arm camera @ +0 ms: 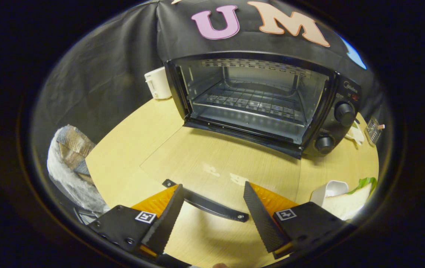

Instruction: Open the toaster oven, put the food inside, and close the toaster oven door.

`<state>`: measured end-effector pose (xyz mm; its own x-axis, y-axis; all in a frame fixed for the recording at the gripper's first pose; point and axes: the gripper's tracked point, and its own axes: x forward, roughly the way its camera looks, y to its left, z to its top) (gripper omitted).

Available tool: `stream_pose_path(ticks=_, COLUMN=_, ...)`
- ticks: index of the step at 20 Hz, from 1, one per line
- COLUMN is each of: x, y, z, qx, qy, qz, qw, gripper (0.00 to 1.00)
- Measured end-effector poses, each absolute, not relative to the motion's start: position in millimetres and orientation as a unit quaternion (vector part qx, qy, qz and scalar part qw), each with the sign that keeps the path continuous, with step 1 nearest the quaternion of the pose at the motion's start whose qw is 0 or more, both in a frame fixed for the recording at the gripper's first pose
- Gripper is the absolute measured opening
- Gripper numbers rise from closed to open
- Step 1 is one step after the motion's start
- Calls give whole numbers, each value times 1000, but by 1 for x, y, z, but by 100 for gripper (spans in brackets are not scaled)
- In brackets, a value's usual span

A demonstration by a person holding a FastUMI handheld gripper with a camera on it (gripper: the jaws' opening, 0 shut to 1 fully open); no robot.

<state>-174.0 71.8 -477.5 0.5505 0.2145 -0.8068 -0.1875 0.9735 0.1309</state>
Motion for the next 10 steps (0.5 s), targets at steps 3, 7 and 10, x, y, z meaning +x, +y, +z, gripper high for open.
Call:
stream_pose_path(ticks=3, x=-168, y=69, z=-464, qx=34, qy=444, qz=115, qw=888, gripper=100)
stream_pose_path(ticks=7, x=-151, y=52, z=-431, qx=38, qy=403, qz=105, qw=908, gripper=99)
stream_pose_path(ticks=10, x=-137, y=29, z=-400, qx=56, qy=372, qz=83, qw=923, gripper=99)
